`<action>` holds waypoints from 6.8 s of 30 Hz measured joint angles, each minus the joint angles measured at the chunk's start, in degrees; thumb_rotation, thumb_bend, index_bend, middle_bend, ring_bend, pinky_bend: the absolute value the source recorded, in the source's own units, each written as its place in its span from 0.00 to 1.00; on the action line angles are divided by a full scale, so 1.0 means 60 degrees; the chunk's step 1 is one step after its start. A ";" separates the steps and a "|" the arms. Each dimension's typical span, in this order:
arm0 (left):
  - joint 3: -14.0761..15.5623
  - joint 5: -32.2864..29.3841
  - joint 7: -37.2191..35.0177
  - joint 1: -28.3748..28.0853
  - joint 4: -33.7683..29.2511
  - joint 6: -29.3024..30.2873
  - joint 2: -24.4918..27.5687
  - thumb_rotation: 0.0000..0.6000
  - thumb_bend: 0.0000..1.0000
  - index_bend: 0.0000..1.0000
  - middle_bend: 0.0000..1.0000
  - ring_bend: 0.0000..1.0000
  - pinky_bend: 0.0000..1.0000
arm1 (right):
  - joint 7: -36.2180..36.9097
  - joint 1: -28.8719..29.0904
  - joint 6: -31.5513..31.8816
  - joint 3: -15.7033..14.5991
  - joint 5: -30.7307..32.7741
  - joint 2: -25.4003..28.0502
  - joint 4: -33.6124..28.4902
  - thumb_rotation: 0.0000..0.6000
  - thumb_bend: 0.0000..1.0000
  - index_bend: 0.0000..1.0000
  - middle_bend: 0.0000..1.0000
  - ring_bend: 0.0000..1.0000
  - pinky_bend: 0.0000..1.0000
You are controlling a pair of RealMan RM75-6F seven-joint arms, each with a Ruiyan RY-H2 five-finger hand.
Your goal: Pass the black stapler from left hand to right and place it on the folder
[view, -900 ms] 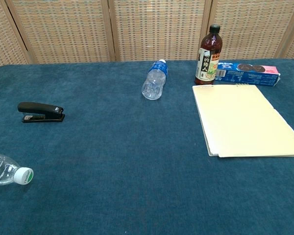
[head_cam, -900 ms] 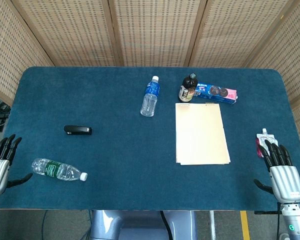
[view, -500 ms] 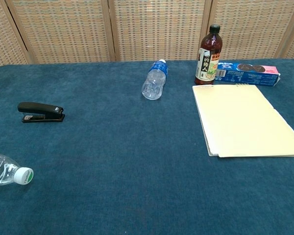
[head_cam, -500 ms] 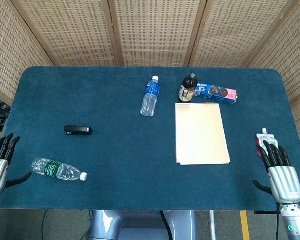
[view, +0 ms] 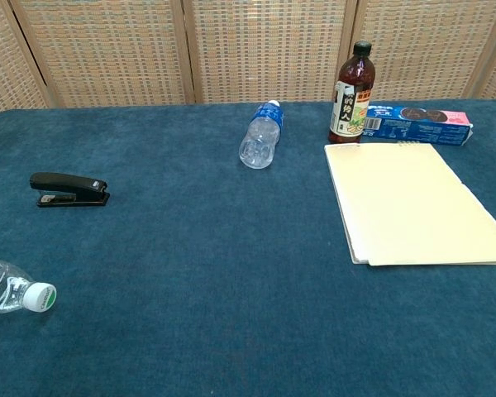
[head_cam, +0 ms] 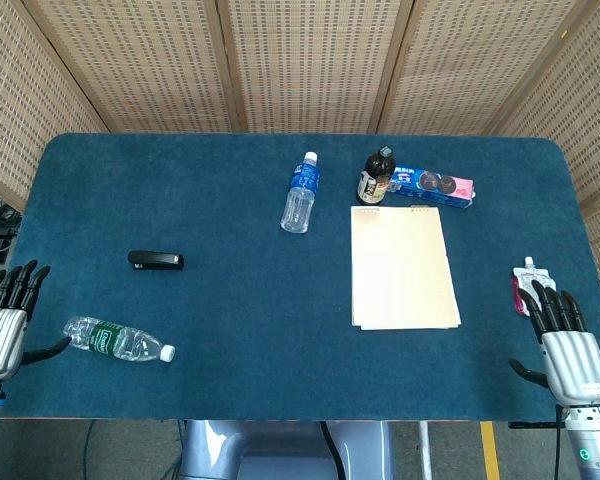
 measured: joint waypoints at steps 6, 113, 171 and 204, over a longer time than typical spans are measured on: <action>-0.0497 -0.0286 0.0389 -0.0667 -0.0034 -0.0582 0.0075 1.00 0.21 0.18 0.04 0.11 0.20 | 0.0079 0.0008 -0.0019 0.0022 0.0036 0.0035 -0.0003 1.00 0.14 0.02 0.00 0.00 0.00; -0.1559 -0.5562 0.5266 -0.8217 0.3694 -0.5252 -0.5429 1.00 0.58 0.81 0.58 0.56 0.55 | 0.1607 0.0238 -0.1041 0.0648 0.1675 0.0065 0.1093 1.00 0.14 0.05 0.00 0.00 0.00; -0.1768 -0.4785 0.4007 -0.9539 0.5633 -0.6100 -0.6869 1.00 0.35 0.21 0.00 0.00 0.04 | 0.1801 0.0287 -0.1312 0.0833 0.2036 0.0014 0.1439 1.00 0.14 0.05 0.00 0.00 0.00; 0.0519 -0.2023 0.2161 -0.2342 -0.0322 0.1362 -0.0897 1.00 0.17 0.00 0.00 0.00 0.00 | 0.0261 0.0432 -0.1212 0.0395 0.1397 -0.0454 0.0911 1.00 0.14 0.04 0.00 0.00 0.00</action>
